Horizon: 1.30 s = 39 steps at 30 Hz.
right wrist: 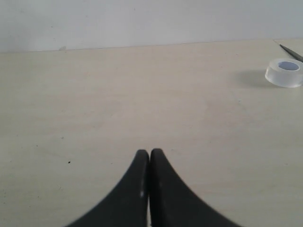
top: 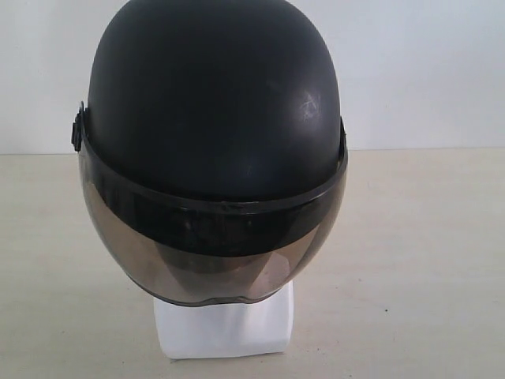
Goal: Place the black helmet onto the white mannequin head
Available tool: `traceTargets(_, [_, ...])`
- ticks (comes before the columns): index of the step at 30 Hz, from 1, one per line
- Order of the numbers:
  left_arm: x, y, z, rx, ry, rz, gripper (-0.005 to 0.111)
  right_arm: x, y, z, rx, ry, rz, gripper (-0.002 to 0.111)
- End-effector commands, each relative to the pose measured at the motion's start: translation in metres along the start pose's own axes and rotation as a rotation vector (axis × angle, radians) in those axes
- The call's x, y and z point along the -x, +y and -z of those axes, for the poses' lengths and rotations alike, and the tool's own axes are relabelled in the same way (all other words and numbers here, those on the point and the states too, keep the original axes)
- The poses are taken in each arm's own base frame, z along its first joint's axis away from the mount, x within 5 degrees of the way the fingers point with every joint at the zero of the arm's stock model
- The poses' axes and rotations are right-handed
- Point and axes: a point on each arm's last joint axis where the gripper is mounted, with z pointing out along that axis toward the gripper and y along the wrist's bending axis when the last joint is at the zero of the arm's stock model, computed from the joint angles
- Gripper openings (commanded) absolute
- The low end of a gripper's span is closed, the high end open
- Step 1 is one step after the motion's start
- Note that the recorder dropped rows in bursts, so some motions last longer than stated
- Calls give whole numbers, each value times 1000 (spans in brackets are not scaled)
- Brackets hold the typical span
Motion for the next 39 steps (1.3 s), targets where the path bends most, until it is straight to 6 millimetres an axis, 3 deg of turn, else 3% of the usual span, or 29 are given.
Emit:
traceTargets(1, [0,0,1,6,-9,1,4,1,0,1,-1,-10,-2,0])
traceTargets(13, [0,1,4,34,-34,-19,4,1,0,1,-1,-10,-2,0])
traceTargets(19, [-25,-17,24,-90,-55,5,4,1,0,1,-1,-10,-2,0])
traceTargets(24, [-37,-13,27,-83,-133,330,4,1,0,1,-1,-10,-2,0])
traceTargets(30, [-19,-7,28,-154,-343,720,4,1,0,1,-2,-15,-2,0])
traceTargets(32, [-18,3,26,-28,-394,522,4,4,0,1,-3,-40,-2,0])
traceTargets(33, [-21,12,23,121,-358,184,4,3,0,1,-3,-36,-2,0])
traceTargets(35, [-32,19,16,207,-264,-139,4,3,0,1,-3,-36,-2,0])
traceTargets(39, [-53,25,10,226,-145,-244,4,3,0,1,-3,-36,-2,0])
